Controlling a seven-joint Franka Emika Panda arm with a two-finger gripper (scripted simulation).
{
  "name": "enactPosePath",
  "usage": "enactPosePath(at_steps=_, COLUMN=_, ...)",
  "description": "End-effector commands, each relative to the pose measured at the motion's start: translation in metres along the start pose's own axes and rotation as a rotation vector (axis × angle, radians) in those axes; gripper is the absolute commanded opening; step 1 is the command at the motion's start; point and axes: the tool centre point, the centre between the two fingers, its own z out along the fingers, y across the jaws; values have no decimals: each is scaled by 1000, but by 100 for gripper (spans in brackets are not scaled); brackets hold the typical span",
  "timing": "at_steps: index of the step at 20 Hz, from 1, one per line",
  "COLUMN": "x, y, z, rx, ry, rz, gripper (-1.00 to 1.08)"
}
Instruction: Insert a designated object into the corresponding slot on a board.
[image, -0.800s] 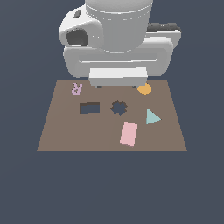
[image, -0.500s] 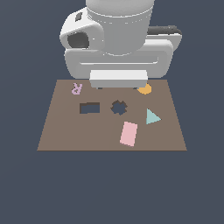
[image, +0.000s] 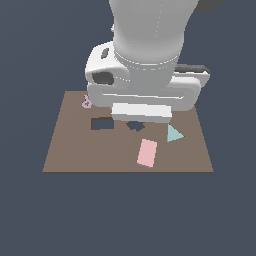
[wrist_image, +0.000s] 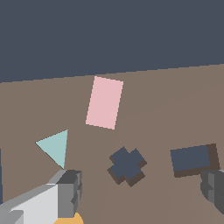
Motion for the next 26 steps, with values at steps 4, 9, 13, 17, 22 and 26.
enactPosePath(at_steps=4, x=19, y=-13, z=32, rx=-8, ry=-9, rz=63, gripper=100)
enactPosePath(at_steps=9, x=37, y=-23, z=61, rx=-14, ry=-17, rz=122, gripper=100)
enactPosePath(at_steps=13, x=48, y=-27, z=77, rx=-18, ry=-21, rz=155, gripper=100)
enactPosePath(at_steps=17, x=55, y=-30, z=88, rx=-20, ry=-24, rz=177, gripper=100)
enactPosePath(at_steps=22, x=60, y=-32, z=94, rx=-21, ry=-26, rz=191, gripper=100)
enactPosePath(at_steps=26, x=60, y=-32, z=95, rx=-21, ry=-27, rz=191, gripper=100)
